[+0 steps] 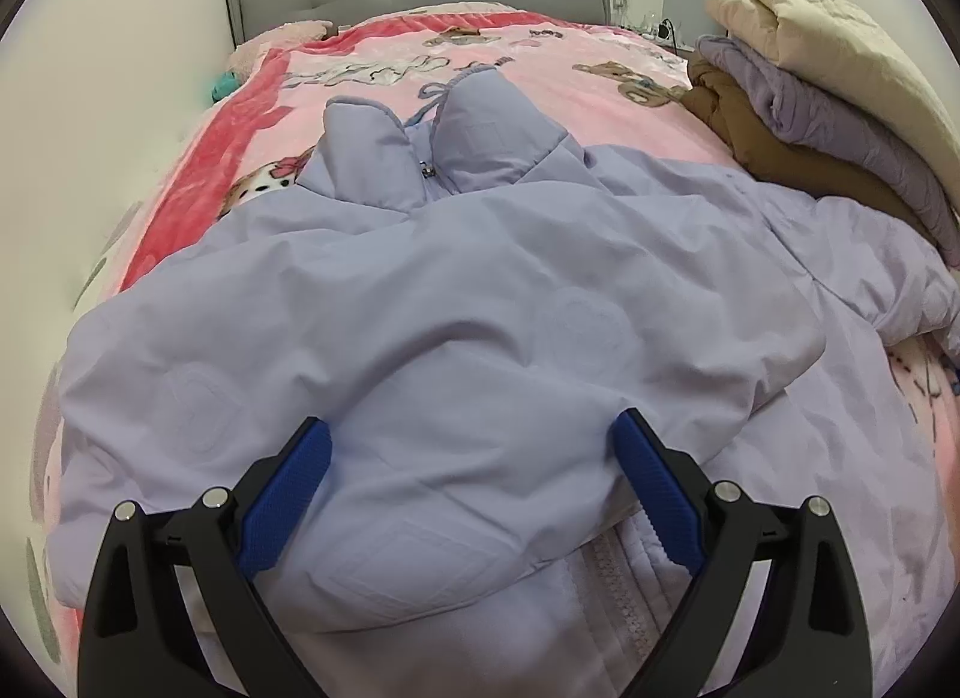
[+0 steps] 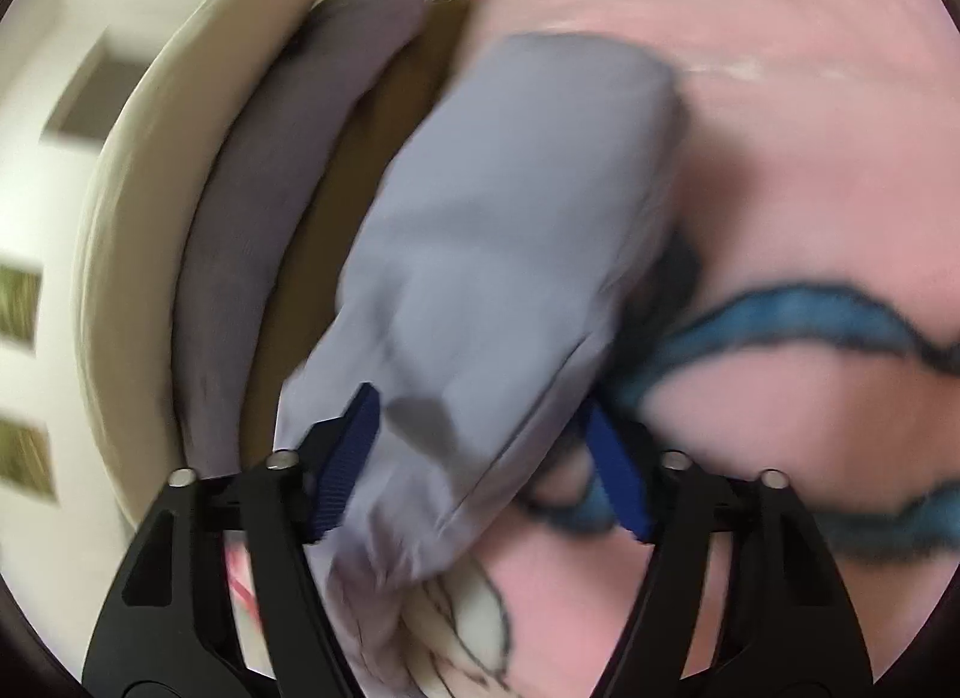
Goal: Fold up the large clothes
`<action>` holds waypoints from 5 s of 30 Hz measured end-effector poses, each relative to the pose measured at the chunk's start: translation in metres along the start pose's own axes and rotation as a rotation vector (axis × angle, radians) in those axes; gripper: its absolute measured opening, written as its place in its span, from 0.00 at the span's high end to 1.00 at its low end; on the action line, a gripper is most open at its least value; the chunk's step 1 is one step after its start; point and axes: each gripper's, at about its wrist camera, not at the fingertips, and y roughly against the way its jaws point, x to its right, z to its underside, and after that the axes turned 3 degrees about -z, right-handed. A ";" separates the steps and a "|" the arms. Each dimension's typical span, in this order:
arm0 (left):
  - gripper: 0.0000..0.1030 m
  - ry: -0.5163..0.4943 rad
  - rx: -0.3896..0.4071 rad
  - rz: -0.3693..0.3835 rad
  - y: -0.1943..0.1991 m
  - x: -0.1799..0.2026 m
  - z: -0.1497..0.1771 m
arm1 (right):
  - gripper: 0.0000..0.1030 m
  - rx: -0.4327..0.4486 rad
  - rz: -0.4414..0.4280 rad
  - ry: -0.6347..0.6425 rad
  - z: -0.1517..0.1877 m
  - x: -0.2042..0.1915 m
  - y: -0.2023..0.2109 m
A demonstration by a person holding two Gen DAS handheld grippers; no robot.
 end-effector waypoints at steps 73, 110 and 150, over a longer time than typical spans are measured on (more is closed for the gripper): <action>0.09 0.557 -0.133 0.666 0.004 -0.105 -0.041 | 0.54 -0.855 -0.616 1.722 0.493 -0.198 0.043; 0.71 0.417 -0.062 0.411 -0.014 -0.139 -0.056 | 0.73 -0.694 -0.042 1.494 0.322 -0.174 -0.049; 0.71 0.193 0.193 0.230 0.084 -0.078 -0.021 | 0.42 -0.552 -0.317 1.528 0.349 -0.202 0.000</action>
